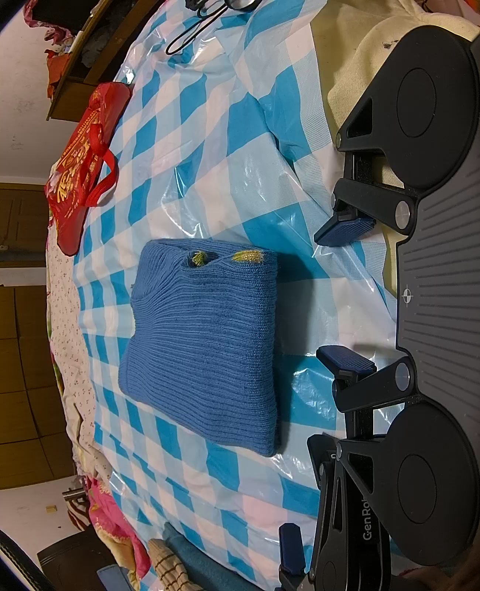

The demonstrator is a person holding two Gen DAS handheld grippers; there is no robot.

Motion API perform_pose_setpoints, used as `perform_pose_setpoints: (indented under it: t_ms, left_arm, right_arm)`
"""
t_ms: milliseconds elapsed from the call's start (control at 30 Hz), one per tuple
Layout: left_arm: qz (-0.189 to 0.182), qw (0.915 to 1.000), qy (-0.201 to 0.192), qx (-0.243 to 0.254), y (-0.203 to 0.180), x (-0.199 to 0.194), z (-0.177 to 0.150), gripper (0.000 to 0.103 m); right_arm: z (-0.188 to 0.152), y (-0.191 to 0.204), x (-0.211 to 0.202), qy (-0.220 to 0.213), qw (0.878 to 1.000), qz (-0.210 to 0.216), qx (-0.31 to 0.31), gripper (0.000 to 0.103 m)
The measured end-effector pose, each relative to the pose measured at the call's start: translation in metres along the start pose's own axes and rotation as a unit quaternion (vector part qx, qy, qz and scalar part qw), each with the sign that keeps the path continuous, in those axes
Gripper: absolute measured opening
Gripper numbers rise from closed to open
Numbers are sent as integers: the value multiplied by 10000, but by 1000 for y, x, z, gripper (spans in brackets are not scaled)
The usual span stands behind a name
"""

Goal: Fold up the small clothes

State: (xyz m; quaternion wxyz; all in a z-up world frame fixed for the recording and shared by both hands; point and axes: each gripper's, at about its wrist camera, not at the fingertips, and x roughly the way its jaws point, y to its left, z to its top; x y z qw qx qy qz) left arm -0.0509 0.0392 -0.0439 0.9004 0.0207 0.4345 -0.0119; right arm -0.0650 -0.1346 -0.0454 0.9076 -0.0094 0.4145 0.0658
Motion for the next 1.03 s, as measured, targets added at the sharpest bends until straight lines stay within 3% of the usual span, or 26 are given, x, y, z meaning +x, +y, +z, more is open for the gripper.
perform_pose_setpoints:
  t_ms: [1033]
  left_arm:
    - [128, 9998, -117, 71, -3, -3, 0, 103]
  right_arm:
    - [0, 0, 0, -4, 10000, -1, 1, 60]
